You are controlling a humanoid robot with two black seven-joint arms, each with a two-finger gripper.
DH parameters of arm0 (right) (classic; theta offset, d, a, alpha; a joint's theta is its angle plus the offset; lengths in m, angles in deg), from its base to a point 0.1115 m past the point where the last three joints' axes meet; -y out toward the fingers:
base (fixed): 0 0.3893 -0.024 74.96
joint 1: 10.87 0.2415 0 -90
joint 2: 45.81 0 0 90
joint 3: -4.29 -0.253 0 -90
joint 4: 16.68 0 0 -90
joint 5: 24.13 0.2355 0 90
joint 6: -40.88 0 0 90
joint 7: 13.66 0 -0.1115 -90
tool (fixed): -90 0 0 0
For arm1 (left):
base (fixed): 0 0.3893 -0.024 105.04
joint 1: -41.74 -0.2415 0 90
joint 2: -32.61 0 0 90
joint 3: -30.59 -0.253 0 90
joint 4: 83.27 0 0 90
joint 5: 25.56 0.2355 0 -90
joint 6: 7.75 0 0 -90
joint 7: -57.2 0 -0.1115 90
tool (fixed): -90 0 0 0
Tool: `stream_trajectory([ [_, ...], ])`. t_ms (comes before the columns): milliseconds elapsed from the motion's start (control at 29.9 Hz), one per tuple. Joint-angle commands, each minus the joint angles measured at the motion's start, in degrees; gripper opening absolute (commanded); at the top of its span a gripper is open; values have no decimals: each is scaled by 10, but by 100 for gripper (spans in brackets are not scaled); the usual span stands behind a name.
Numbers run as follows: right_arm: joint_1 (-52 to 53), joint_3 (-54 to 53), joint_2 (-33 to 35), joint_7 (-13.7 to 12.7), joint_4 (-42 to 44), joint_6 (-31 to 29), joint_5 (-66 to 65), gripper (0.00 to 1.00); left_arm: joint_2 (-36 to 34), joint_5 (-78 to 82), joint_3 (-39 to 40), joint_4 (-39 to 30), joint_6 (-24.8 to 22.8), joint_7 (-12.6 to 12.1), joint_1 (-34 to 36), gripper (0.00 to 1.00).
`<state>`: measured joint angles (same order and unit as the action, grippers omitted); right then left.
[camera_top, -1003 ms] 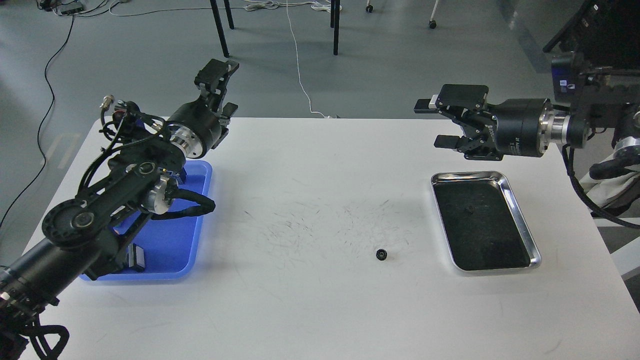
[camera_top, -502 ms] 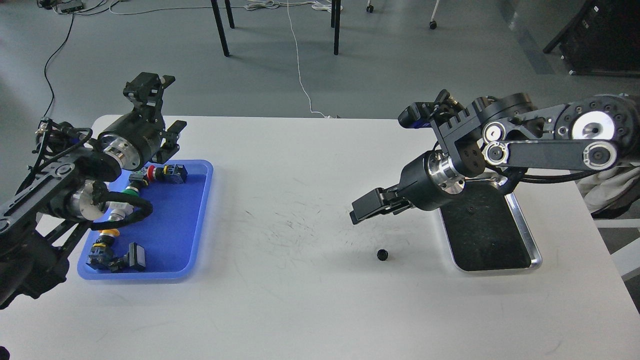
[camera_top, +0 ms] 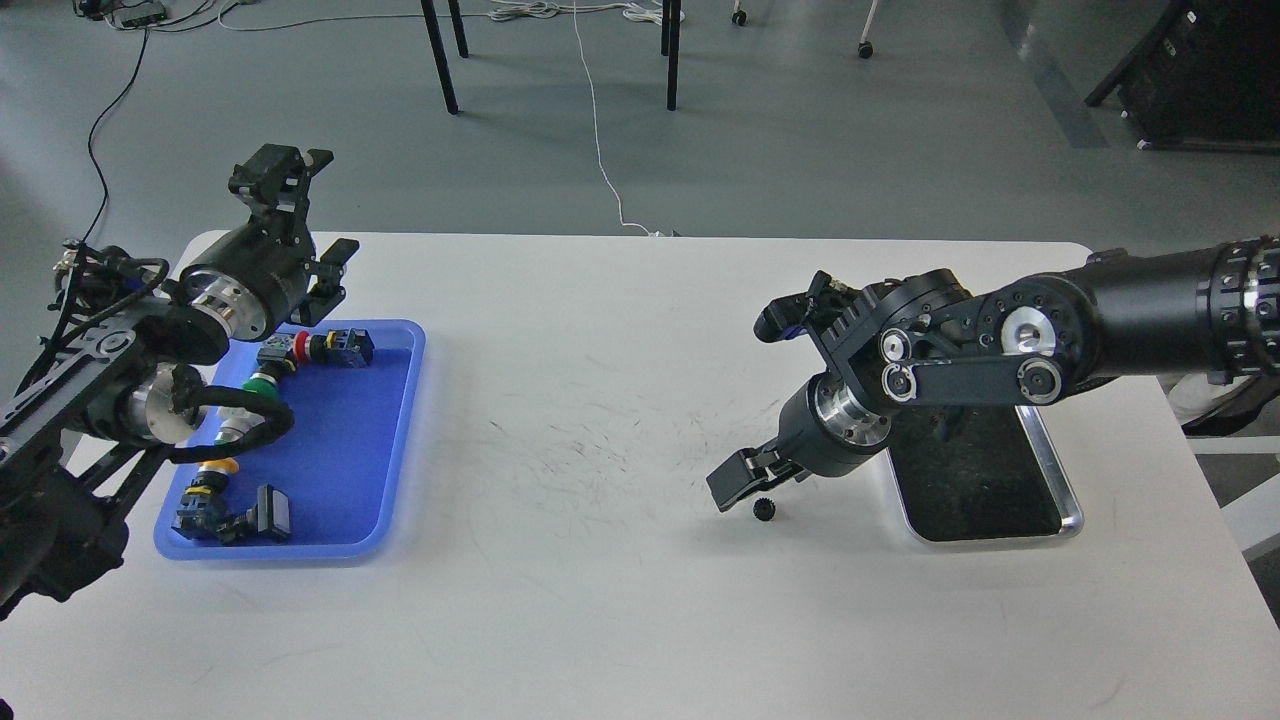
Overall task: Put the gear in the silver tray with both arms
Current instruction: 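Lower the right gripper onto the black gear and close it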
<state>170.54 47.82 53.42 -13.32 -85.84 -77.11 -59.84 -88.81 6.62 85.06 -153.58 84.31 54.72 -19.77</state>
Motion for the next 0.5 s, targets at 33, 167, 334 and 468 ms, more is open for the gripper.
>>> stream_trajectory([
  [33, -9, 26, -39, 0, 19, 0, -5, 93, -1, 2, -2, 0, 1, 4, 0, 98],
  [167, -10, 34, -69, 0, 34, 0, -6, 92, -2, 2, -1, 0, 1, 5, 0, 98],
  [334, -11, 41, -92, 0, 53, 0, -6, 90, -5, 2, -1, 0, 1, 8, 0, 98],
  [468, -11, 62, -92, 0, 64, 0, -6, 88, -8, 2, 0, -1, 1, 11, -1, 98],
])
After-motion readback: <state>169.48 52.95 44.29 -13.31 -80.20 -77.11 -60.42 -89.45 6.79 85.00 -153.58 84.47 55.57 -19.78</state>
